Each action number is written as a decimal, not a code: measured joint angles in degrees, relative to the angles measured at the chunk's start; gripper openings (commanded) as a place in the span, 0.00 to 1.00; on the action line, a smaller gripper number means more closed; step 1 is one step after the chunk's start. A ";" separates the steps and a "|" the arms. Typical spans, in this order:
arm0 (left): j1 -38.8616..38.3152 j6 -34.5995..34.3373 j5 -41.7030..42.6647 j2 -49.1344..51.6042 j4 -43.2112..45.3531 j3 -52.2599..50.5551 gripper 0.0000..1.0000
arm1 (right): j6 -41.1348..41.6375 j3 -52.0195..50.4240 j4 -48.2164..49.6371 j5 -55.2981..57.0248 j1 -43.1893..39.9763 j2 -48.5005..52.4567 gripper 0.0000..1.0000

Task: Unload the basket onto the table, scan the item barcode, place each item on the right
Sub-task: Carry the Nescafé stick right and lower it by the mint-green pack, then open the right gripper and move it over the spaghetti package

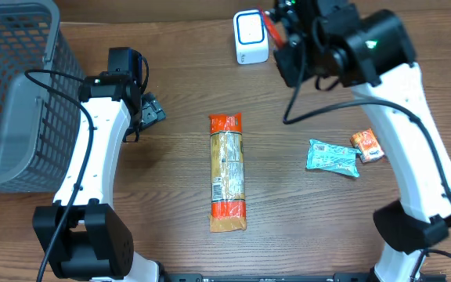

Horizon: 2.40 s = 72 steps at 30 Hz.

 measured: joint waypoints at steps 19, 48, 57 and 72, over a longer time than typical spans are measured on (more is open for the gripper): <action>0.00 0.00 0.00 0.00 -0.02 0.00 1.00 | 17.18 -21.14 -7.08 3.65 -0.28 -12.41 0.04; 0.00 0.00 0.00 0.00 -0.02 0.00 1.00 | 23.34 -63.63 14.36 8.76 -8.85 -11.17 0.12; 0.00 0.00 0.00 0.00 -0.02 0.00 1.00 | 23.71 -64.94 15.28 8.72 -8.85 -11.17 0.48; 0.00 0.00 0.00 0.00 -0.02 0.00 1.00 | 23.54 -65.11 32.72 -14.21 -7.23 -11.17 0.65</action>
